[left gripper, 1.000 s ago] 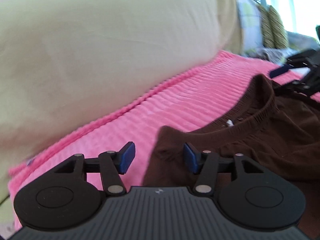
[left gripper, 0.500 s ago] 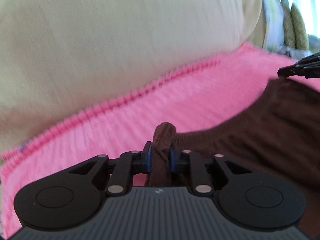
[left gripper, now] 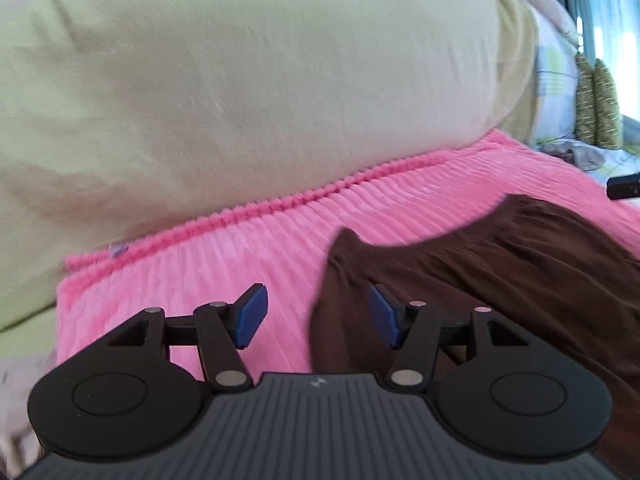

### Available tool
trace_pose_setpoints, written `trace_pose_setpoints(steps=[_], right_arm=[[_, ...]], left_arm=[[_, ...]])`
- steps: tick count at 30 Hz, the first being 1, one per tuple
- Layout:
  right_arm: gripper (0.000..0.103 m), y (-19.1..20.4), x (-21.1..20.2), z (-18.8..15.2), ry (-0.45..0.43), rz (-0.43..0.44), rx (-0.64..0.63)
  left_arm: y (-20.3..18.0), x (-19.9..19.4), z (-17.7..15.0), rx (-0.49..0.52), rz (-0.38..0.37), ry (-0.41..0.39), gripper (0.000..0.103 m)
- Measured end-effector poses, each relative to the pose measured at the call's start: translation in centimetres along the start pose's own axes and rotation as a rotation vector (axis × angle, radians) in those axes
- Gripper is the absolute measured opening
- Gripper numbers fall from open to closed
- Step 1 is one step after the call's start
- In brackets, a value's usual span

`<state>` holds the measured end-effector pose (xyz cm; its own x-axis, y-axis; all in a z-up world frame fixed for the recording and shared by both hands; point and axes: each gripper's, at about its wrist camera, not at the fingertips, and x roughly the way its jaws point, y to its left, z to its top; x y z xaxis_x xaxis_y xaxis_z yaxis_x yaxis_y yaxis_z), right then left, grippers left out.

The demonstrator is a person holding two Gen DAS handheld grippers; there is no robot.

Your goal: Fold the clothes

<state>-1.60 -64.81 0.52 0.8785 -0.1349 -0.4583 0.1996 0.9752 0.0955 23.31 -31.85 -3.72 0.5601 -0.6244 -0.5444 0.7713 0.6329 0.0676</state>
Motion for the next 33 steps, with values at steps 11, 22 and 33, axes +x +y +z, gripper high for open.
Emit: trace_pose_setpoints(steps=[11, 22, 33], right_arm=[[0.055, -0.3, -9.8, -8.8, 0.159, -0.018, 0.164], [0.056, -2.8, -7.0, -9.6, 0.168, 0.076, 0.234], [0.048, -5.0, -6.0, -11.7, 0.081, 0.240, 0.403]], left_arm=[[-10.7, -6.2, -1.4, 0.236, -0.227, 0.004, 0.067], [-13.6, 7.2, 6.8, 0.315, -0.347, -0.002, 0.067], [-14.4, 22.5, 9.2, 0.304, -0.549, 0.205, 0.060]])
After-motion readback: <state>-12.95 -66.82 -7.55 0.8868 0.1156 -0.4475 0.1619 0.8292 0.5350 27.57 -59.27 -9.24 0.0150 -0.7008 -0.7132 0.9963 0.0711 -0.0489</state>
